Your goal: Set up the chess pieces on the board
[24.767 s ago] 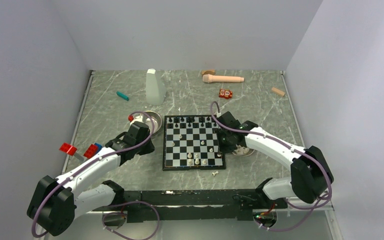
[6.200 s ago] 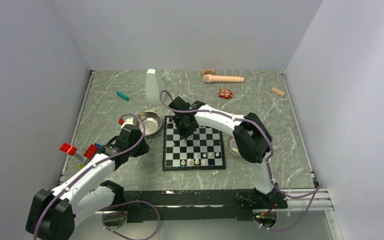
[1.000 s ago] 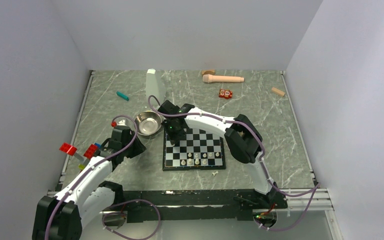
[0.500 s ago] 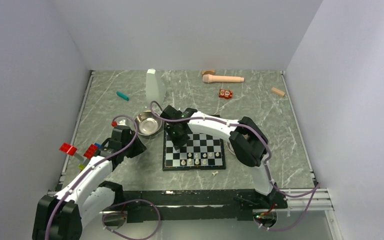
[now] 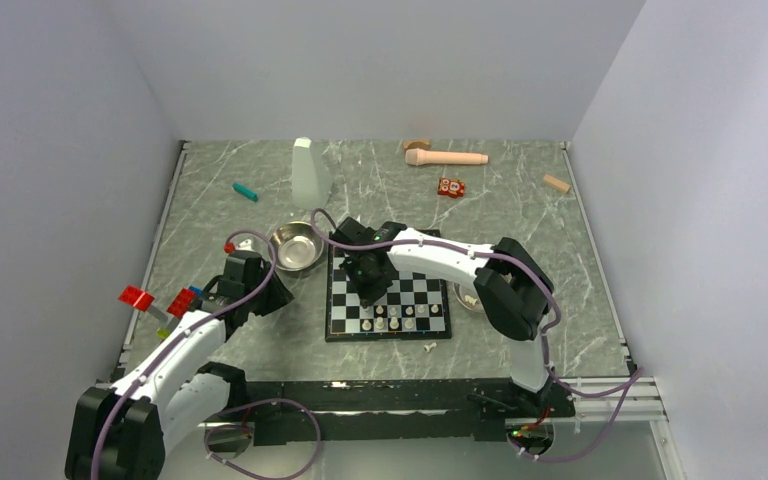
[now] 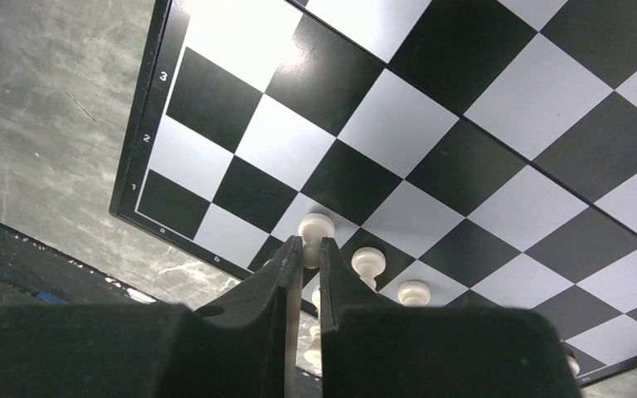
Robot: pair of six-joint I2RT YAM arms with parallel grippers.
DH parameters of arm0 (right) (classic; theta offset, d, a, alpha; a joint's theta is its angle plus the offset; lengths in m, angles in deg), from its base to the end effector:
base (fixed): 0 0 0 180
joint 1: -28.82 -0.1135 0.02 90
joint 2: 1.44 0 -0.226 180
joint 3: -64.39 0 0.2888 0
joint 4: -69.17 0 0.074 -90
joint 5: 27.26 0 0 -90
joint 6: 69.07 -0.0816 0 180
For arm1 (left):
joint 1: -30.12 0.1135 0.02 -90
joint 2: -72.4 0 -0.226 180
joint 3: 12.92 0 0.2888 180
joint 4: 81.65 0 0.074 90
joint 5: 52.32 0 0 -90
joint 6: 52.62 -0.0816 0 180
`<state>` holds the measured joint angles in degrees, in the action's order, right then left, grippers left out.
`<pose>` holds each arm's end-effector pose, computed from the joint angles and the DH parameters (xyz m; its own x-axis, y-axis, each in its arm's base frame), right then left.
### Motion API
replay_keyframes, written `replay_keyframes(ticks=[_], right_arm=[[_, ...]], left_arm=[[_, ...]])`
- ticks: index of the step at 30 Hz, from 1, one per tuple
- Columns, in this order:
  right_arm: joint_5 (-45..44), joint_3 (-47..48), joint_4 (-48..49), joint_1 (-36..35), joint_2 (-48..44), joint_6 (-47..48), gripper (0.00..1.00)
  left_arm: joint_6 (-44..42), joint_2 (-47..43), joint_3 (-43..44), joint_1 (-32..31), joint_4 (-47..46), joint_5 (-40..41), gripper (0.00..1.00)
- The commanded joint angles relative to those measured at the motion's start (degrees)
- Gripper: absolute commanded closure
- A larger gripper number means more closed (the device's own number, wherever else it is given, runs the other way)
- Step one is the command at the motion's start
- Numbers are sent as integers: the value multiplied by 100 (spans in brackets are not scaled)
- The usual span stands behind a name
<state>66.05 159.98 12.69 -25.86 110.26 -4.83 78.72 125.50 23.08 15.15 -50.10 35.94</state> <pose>0.2433 0.3516 0.0950 -0.8552 -0.4565 -0.2455 -0.5029 0.8455 0.1797 0.2535 -0.0704 0.0925 -0.7278 -0.4888 -0.4810 -0.2706 0.8492 -0.4535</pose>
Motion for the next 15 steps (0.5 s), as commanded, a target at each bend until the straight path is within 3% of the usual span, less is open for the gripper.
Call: replay_keyframes(ticks=[1,15], right_arm=[[9,-47,-122,-26,-252,-46,86],[156,-160,-96,-27,-337,-37,85]], left_arm=[[-47,-42,49,29,-140,-77,67],[-40,-46,8,30,-167,-81,67]])
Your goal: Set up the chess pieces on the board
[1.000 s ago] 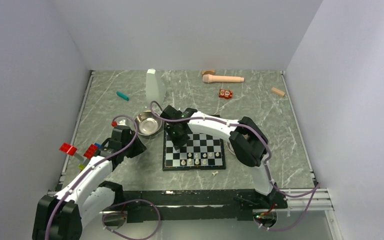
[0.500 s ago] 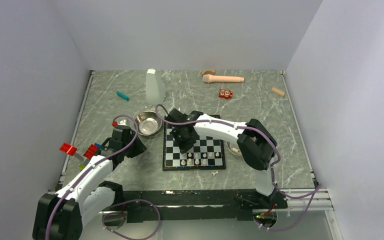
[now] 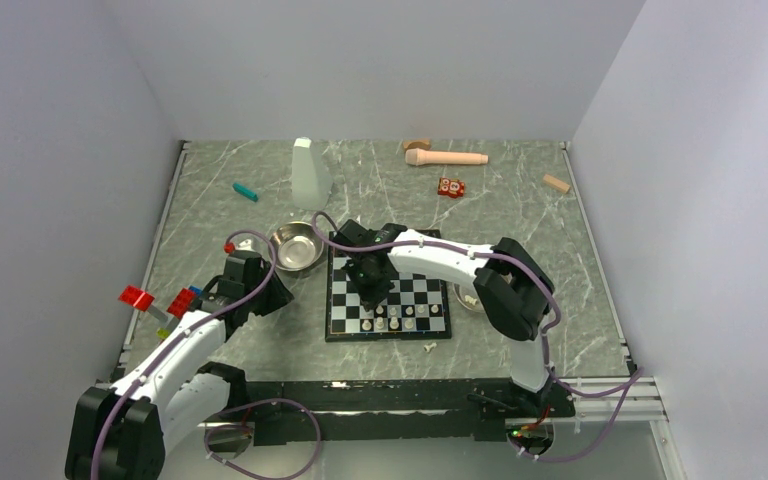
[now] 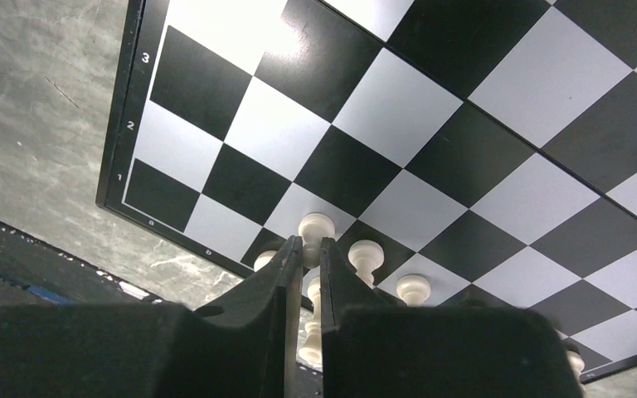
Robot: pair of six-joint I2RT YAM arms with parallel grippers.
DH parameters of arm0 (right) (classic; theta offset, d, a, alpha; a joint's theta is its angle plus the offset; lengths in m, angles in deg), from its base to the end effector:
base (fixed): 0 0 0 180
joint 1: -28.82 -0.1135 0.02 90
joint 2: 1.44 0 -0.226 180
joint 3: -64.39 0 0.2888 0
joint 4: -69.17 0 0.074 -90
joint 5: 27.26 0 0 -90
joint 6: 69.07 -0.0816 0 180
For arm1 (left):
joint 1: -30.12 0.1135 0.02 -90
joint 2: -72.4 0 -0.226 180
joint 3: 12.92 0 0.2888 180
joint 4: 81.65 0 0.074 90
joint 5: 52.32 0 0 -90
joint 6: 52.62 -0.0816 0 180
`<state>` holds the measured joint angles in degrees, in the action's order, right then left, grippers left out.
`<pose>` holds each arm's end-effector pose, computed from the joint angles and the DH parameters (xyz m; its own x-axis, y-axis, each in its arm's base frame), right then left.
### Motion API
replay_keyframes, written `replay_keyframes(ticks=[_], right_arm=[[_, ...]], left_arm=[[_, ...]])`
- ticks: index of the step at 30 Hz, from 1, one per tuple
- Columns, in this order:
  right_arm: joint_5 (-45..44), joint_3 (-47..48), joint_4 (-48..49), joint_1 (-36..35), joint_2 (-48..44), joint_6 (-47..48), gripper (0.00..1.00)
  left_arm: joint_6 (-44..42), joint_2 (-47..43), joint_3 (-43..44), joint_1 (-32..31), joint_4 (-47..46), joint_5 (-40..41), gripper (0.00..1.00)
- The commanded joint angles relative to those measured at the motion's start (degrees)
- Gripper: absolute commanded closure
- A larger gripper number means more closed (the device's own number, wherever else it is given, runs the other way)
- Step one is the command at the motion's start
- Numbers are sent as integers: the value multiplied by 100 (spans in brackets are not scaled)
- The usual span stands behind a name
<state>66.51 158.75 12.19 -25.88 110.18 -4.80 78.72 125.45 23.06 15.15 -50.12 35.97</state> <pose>0.2391 0.3469 0.0883 -0.8590 -0.4636 -0.2172 -0.5015 0.8473 0.1749 0.2535 -0.0703 0.0926 -0.7272 -0.4890 -0.4817 -0.2705 0.8492 -0.4536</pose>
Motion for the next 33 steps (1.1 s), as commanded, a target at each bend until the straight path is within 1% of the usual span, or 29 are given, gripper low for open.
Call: replay_keyframes(ticks=[1,10,29,33], right_arm=[[126,-37,-24,-28,-336,-42,85],[221,-2,61,-30,-300,-53,84],[104,60,192,-32,-255,-125,83],[114,54,185,-32,-254,-125,78]], left_arm=[[-45,-33,12,29,-166,-83,67],[-30,-94,-34,28,-144,-53,66],[-31,-87,-24,36,-135,-31,66],[-39,-69,-5,39,-140,-48,67]])
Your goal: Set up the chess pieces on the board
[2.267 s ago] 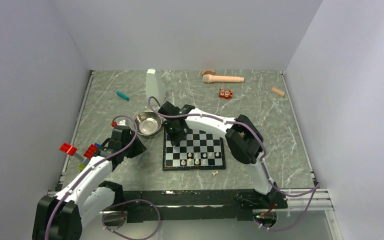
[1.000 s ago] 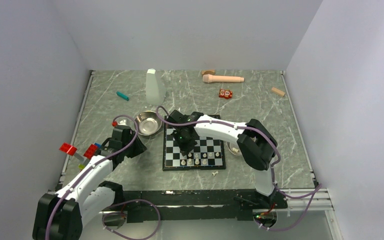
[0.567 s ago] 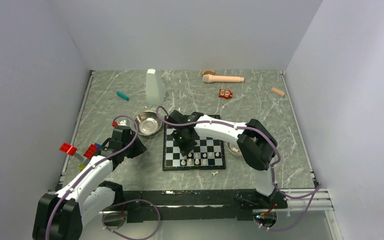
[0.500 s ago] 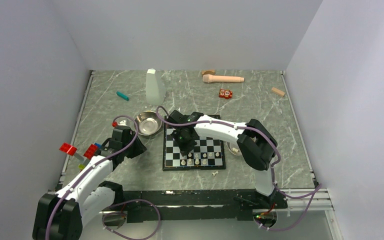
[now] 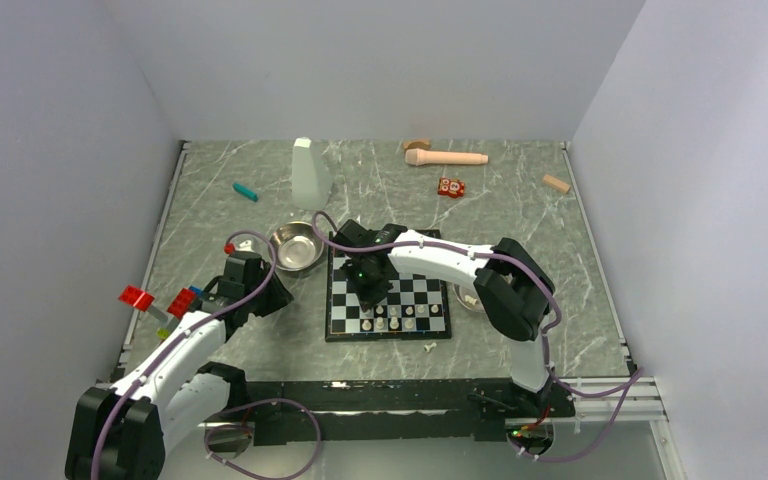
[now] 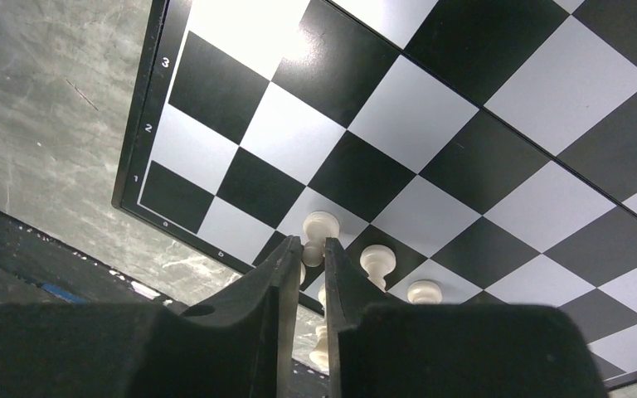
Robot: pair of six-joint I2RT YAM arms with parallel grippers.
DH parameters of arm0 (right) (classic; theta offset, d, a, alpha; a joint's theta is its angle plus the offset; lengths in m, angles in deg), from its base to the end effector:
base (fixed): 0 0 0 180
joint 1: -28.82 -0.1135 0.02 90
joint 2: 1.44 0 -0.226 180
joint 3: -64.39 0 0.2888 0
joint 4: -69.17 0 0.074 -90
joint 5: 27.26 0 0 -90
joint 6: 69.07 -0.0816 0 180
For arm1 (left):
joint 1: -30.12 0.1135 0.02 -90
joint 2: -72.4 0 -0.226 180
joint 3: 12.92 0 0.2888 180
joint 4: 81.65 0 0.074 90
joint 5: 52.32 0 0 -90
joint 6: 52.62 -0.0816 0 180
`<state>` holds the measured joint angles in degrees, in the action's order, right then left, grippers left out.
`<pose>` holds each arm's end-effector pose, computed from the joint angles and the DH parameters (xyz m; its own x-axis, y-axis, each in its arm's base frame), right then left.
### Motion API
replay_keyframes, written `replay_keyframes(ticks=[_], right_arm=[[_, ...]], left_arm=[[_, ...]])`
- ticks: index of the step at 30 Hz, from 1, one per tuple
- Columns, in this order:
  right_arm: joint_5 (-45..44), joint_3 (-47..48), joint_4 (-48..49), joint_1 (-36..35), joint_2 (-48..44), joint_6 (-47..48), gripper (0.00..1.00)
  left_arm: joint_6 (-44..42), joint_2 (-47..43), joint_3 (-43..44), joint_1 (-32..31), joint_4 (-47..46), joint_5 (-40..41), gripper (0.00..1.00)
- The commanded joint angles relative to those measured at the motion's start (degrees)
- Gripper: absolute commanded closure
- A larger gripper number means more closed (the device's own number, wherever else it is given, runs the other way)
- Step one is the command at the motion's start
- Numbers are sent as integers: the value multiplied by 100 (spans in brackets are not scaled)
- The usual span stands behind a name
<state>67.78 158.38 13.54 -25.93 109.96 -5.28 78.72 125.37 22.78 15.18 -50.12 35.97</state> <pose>0.2385 0.3498 0.0890 -0.8611 -0.4561 -0.2246 -0.4993 0.8420 0.2042 0.2527 -0.0699 0.0911 -0.7286 -0.4889 -0.4797 -0.2725 0.8494 -0.4519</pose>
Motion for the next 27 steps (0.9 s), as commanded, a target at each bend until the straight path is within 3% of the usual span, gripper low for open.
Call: replay_keyframes(ticks=[1,8,16,27], right_arm=[[-16,82,53,-28,-239,-72,76],[-194,49,80,-27,-452,-121,69],[-971,-255,415,45,-1551,-382,63],[-1465,-2635,87,769,-4068,-1817,62]], left_arm=[[-46,-54,23,40,-139,-48,67],[-43,-19,52,37,-154,-77,67],[-64,5,114,37,-147,-92,66],[-355,-70,316,6,-199,-205,67]])
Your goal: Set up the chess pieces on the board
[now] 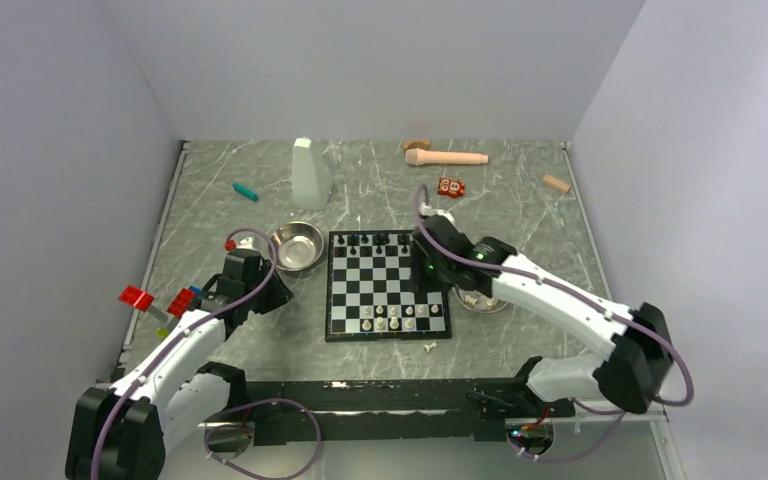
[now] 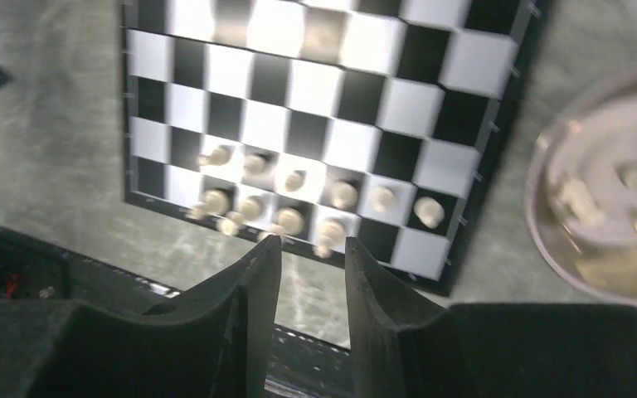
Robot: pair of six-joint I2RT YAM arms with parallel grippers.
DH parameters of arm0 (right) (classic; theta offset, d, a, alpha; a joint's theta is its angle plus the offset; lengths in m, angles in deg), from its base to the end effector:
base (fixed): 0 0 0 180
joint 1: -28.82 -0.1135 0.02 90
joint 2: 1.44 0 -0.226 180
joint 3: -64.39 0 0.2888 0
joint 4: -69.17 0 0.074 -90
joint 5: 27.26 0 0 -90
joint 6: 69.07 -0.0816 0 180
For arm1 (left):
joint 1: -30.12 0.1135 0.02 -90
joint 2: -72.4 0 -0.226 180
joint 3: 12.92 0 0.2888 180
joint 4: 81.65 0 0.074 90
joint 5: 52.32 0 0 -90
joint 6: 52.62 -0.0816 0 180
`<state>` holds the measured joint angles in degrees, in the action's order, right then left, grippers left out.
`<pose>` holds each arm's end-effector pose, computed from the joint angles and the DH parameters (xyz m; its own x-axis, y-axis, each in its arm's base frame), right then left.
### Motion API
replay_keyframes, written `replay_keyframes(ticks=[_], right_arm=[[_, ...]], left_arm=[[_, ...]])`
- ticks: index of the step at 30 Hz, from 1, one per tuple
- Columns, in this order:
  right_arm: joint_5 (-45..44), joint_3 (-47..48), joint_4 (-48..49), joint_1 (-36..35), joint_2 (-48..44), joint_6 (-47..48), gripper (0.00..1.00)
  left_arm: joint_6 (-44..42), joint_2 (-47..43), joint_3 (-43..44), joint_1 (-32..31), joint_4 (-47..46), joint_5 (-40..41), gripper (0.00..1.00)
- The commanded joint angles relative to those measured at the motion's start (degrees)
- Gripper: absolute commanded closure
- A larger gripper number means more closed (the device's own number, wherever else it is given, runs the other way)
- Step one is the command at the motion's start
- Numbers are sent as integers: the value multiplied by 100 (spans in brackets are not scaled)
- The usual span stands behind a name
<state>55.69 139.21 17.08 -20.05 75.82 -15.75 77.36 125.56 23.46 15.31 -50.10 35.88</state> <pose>0.2369 0.2560 0.1954 -0.8482 -0.0700 -0.5251 -0.2419 0.9330 0.2665 0.2550 -0.0701 0.0948 -0.7305 -0.4711 -0.4944 -0.2528 0.8590 -0.4452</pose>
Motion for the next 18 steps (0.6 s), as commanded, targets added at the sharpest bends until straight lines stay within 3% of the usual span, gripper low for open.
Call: replay_keyframes(ticks=[1,9,18], right_arm=[[-257,-949,-288,190,-826,-879,62],[1,-2142,-275,193,-1445,-1747,65],[329,-2415,-45,185,-1043,-2116,67]], left_arm=[[-229,-102,241,-23,-248,-236,67],[-218,-11,214,-136,-352,-261,68],[-261,153,225,-158,-415,-278,69]])
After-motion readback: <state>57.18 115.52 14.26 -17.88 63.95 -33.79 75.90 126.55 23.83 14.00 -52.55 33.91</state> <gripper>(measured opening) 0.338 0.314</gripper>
